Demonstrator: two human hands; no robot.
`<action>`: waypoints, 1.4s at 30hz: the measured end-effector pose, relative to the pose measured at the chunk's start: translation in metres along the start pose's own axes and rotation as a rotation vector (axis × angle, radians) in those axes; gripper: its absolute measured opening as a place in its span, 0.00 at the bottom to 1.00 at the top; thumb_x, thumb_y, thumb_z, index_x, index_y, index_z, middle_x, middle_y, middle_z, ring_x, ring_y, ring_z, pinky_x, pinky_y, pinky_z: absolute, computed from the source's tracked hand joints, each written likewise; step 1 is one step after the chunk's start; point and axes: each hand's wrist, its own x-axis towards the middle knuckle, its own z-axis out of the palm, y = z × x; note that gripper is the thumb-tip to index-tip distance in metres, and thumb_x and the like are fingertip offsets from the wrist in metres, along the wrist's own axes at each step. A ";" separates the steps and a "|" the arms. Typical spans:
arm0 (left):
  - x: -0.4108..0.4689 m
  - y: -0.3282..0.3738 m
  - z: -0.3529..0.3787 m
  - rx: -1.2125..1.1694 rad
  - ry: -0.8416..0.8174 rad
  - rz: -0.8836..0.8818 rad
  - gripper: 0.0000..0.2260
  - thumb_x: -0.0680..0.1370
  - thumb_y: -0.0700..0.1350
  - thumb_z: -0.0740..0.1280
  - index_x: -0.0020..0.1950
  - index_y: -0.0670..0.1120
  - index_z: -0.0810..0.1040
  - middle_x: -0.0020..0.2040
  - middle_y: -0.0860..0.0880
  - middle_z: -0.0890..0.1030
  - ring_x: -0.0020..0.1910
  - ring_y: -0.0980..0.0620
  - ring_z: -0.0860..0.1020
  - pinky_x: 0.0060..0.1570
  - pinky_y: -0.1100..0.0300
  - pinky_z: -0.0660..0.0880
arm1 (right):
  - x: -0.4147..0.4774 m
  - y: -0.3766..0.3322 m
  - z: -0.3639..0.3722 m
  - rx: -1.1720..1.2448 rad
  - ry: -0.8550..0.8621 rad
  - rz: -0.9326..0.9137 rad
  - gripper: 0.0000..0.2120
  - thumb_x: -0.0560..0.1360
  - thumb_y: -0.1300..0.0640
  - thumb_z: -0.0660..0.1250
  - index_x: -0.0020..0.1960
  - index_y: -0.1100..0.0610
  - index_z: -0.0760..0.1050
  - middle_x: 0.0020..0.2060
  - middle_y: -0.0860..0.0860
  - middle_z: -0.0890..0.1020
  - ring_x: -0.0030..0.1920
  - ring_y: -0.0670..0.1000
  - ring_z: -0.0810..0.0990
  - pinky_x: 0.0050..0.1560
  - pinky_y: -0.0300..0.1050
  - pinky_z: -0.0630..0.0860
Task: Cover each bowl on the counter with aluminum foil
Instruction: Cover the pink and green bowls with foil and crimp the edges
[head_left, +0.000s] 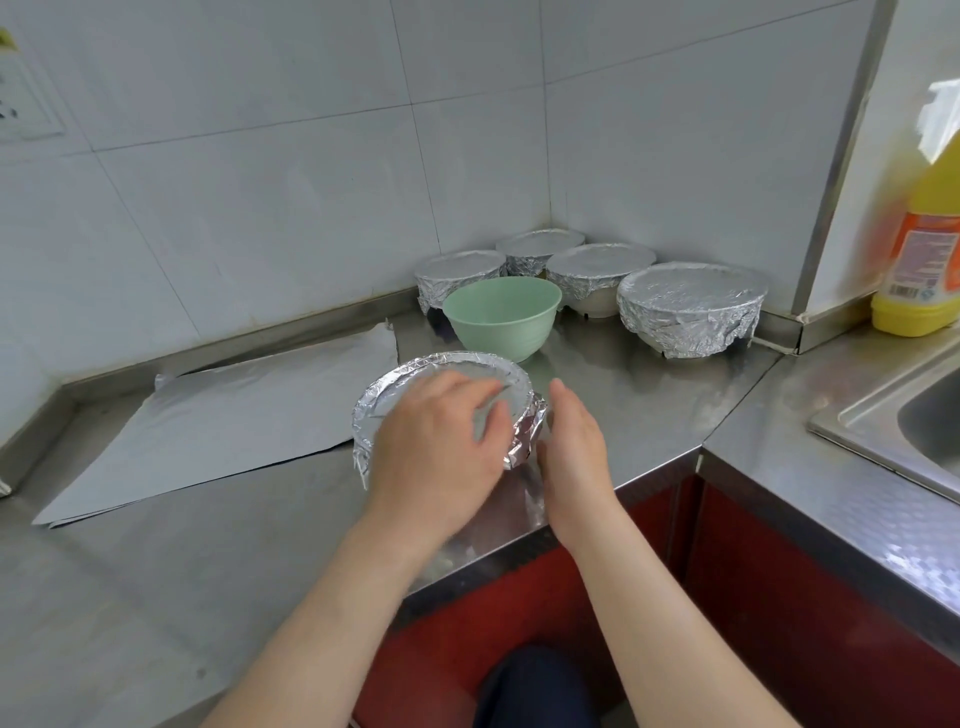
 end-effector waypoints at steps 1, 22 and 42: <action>0.004 -0.008 -0.006 -0.021 0.030 -0.023 0.13 0.75 0.52 0.63 0.50 0.51 0.84 0.48 0.54 0.83 0.50 0.52 0.78 0.51 0.59 0.72 | 0.001 -0.004 -0.001 -0.013 0.008 -0.007 0.27 0.78 0.44 0.61 0.74 0.54 0.66 0.69 0.47 0.71 0.70 0.49 0.69 0.72 0.52 0.65; -0.001 -0.048 -0.002 -0.079 -0.174 0.126 0.19 0.80 0.58 0.54 0.55 0.55 0.82 0.60 0.59 0.80 0.63 0.62 0.73 0.59 0.60 0.74 | 0.021 -0.005 0.012 -0.288 -0.034 -0.131 0.11 0.78 0.56 0.55 0.40 0.59 0.69 0.34 0.53 0.73 0.34 0.49 0.70 0.34 0.35 0.69; 0.022 -0.072 -0.001 -0.823 -0.124 -0.635 0.12 0.82 0.43 0.60 0.64 0.45 0.76 0.72 0.56 0.67 0.60 0.61 0.74 0.53 0.74 0.72 | 0.043 -0.021 0.013 -0.387 -0.105 0.017 0.09 0.76 0.56 0.58 0.44 0.61 0.72 0.35 0.57 0.68 0.33 0.55 0.63 0.34 0.46 0.60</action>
